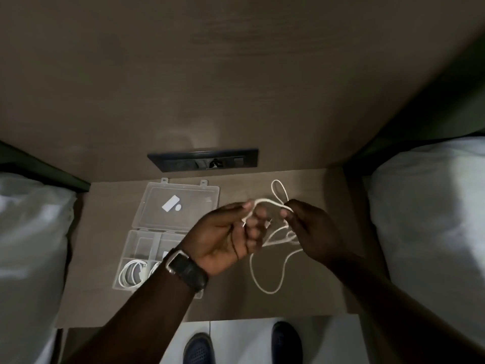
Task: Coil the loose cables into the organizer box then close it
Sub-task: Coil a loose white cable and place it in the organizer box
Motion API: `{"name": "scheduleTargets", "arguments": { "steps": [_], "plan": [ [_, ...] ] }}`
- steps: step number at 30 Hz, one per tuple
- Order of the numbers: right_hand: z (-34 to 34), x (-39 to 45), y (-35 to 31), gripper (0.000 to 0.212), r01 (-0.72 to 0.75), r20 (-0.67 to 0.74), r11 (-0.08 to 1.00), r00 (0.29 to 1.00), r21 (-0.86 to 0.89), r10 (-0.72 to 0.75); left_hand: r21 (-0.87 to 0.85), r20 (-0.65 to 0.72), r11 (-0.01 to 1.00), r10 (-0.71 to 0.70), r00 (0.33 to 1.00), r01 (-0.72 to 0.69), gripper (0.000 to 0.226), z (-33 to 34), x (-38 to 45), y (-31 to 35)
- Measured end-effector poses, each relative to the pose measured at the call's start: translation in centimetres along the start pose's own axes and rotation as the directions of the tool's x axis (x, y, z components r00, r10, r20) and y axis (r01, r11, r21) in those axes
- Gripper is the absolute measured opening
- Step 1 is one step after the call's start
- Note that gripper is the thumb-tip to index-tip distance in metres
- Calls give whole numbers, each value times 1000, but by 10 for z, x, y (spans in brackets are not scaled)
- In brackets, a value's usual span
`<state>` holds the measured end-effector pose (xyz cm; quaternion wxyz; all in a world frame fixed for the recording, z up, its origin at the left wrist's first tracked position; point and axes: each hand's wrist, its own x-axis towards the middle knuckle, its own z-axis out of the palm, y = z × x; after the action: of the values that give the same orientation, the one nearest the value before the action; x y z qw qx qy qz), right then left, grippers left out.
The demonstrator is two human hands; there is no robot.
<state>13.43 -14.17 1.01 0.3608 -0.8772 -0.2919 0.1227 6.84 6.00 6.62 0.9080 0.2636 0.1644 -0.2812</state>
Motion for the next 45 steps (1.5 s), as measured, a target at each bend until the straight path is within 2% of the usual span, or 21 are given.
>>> {"name": "scheduleTargets", "arguments": {
  "steps": [4,7,10,13,16,17,19,20,22,25,27,30,32,34,36,38,40,41,43,44,45],
  "plan": [
    [25,-10,12,22,-86,17,996,996,-16,86,-201,120,954,248,961,-221,48,17,-8,5],
    [31,-16,26,19,-203,-14,978,979,-48,203,-282,172,898,395,903,-339,33,25,-14,21],
    [26,-13,30,22,-206,-39,967,979,-150,202,-344,97,825,506,857,-448,25,29,-19,32],
    [16,-15,14,23,-89,-13,987,996,-134,88,-341,-102,718,614,783,-607,26,20,-19,40],
    [5,-26,-8,28,65,30,987,998,-147,-61,-92,-294,681,678,674,-726,24,3,-10,44],
    [1,-29,-13,29,101,34,983,995,-154,-97,123,-333,682,713,617,-721,23,-3,-5,39],
    [-7,-33,-21,30,156,-10,977,987,-148,-159,667,-293,554,810,508,-499,19,-13,2,24],
    [-10,-33,-24,29,168,-53,978,983,-123,-176,831,-203,429,826,526,-354,19,-17,5,14],
    [-16,-26,-28,26,180,-171,982,968,-49,-186,940,-94,287,741,664,-186,19,-24,11,-5],
    [-22,-4,-30,18,148,-281,988,947,-43,-154,847,-226,524,506,832,-89,27,-19,13,-30],
    [-20,11,-32,12,83,-281,997,956,-2,-80,658,-313,748,380,870,-90,31,-10,7,-40],
    [-4,25,-31,23,-58,-221,989,971,137,87,97,-232,976,211,950,-193,35,2,-4,-38],
    [14,23,-29,27,-38,-116,990,992,136,54,-192,-188,935,263,946,-298,35,3,-8,-29],
    [31,12,-33,22,42,17,991,999,131,-45,-273,-243,847,397,885,-455,29,-1,-6,-19],
    [39,0,-35,21,57,102,991,992,124,-70,-183,-351,796,495,794,-577,26,-9,2,-10],
    [42,-6,-37,23,48,159,993,985,110,-65,66,-426,776,591,685,-628,26,-18,11,-7],
    [38,-6,-38,12,92,225,993,969,69,-106,545,-389,655,751,534,-523,26,-31,16,-8],
    [34,-6,-38,8,138,241,990,960,39,-143,791,-273,490,819,505,-367,25,-38,16,-10],
    [21,1,-37,8,204,219,979,956,-11,-197,989,-48,129,758,651,-77,23,-48,16,-15],
    [14,6,-33,10,209,186,978,962,-24,-201,998,-39,61,675,737,-3,23,-50,15,-20],
    [7,12,-30,12,200,153,979,969,-38,-192,994,-87,109,599,796,27,24,-48,14,-26]
  ]
}}
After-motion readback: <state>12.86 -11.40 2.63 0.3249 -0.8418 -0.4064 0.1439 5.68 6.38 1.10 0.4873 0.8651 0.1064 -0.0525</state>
